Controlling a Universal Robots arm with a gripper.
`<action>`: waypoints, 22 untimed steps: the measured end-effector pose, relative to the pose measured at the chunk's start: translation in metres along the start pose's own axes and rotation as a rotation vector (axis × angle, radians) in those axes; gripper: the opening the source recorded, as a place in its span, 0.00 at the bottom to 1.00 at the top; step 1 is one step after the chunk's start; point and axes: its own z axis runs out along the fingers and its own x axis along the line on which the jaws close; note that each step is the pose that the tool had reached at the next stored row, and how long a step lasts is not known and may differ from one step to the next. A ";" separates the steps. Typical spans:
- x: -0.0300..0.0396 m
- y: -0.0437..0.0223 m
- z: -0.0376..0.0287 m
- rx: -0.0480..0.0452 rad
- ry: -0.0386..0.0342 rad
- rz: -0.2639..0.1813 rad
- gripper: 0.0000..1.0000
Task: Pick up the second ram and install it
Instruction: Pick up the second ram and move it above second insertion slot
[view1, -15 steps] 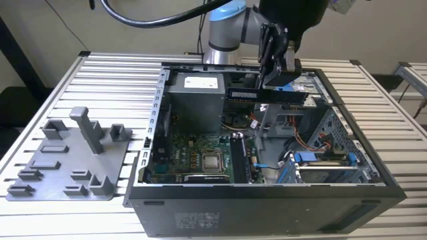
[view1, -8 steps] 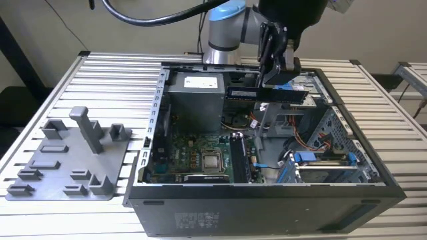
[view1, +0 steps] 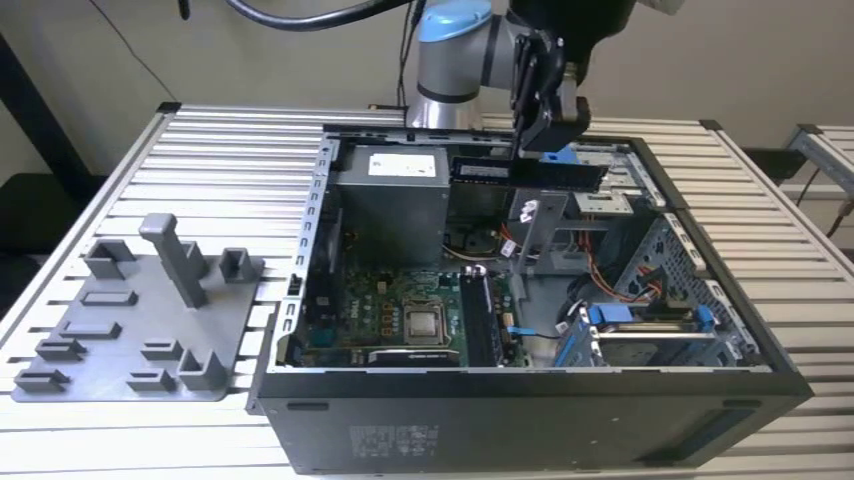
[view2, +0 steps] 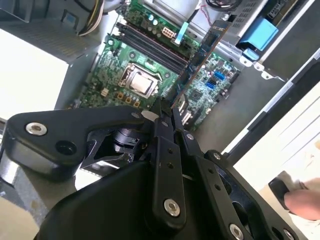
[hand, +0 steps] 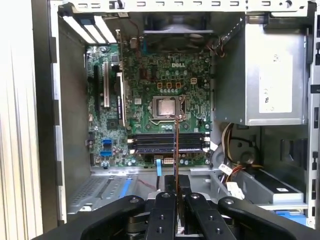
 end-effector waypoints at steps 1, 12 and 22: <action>-0.0031 0.0001 0.0000 0.0000 0.0000 0.000 0.14; -0.0358 0.0018 0.0006 0.0000 -0.0001 0.000 0.14; -0.0536 0.0027 0.0008 -0.0001 0.0001 0.000 0.14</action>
